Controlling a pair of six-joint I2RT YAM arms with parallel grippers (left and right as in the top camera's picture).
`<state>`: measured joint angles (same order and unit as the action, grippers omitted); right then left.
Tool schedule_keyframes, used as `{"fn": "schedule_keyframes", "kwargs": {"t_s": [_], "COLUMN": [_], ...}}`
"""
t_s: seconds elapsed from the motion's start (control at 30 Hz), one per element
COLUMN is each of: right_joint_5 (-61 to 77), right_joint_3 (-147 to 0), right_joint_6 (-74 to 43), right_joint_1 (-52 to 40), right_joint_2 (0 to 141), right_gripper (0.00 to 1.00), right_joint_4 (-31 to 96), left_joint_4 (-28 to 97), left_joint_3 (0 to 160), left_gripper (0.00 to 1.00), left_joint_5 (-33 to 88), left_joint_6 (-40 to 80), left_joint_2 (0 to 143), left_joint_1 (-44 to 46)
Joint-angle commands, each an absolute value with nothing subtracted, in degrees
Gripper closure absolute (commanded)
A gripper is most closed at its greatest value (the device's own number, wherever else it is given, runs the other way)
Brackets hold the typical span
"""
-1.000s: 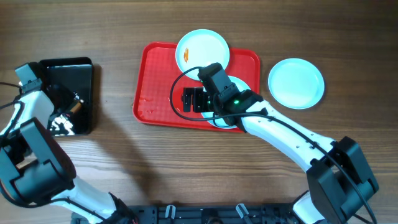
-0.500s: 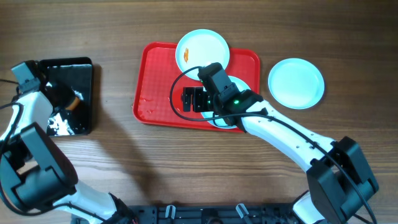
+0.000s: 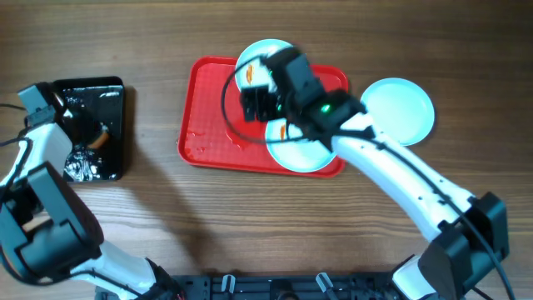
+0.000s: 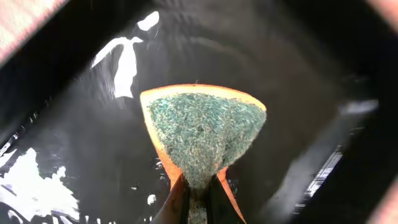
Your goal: Clean dirty plates on tray and stack at the side
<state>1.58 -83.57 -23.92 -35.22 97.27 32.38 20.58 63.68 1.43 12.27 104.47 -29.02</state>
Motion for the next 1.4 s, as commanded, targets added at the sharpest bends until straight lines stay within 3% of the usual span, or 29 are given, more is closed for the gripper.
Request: {"fn": "schedule_keyframes", "kwargs": {"t_s": [0.0, 0.2, 0.37, 0.6, 0.63, 0.67, 0.7, 0.9, 0.97, 1.13, 1.37], "right_joint_5": [-3.25, -4.36, -5.23, -5.19, -5.17, -5.21, -5.21, -5.19, -5.17, -0.99, 24.45], "right_joint_3": [-85.17, -85.12, -85.12, -85.03, -85.03, -84.99, -84.99, -84.99, -85.01, -85.19, -85.30], "right_joint_6": [-24.18, -26.63, -25.61, -26.13, -26.13, -26.13, -26.13, -25.89, -25.93, -25.50, -32.38], "right_joint_1": [-28.91, -20.82, -20.64, -20.71, -20.71, -20.71, -20.71, -20.71, -20.71, -20.71, -21.45], "right_joint_2": [98.19, 109.14, 118.89, 123.61, 123.61, 123.81, 124.38, 125.69, 125.69, 124.05, 119.74], "right_gripper": [0.08, 0.15, 0.45, 0.55, 0.67, 0.72, 0.67, 0.70, 0.89, 0.96, 0.96], "right_joint_4": [32.97, 26.74, 20.40, 17.43, 17.19, 17.17, 16.38, 14.57, 14.39, 14.52, 12.27], "left_joint_4": [20.80, 21.67, 21.85, 21.61, 21.61, 21.61, 21.61, 21.61, 21.58, 21.28, 21.47], "left_joint_3": [63.44, 63.44, 63.44, 63.44, 63.44, 63.44, 63.44, 63.44, 63.44, 63.44, 63.44], "left_gripper": [0.96, 0.96, 0.96, 0.96, 0.96, 0.96, 0.96, 0.96, 0.96, 0.96, 0.96], "left_joint_5": [5.04, 5.17, 5.17, 8.12, 8.12, 8.12, 8.10, 8.12, 8.10, 8.08, 8.10], "left_joint_6": [11.35, 11.35, 11.35, 11.33, 11.33, 11.33, 11.33, 11.33, 11.33, 11.33, 11.33], "left_joint_2": [101.69, 101.69, 101.69, 101.69, 101.69, 101.69, 101.69, 101.69, 101.69, 101.69, 101.69], "left_joint_1": [-29.15, -29.15, -29.15, -29.15, -29.15, -29.15, -29.15, -29.15, -29.15, -29.15, -29.15]}}
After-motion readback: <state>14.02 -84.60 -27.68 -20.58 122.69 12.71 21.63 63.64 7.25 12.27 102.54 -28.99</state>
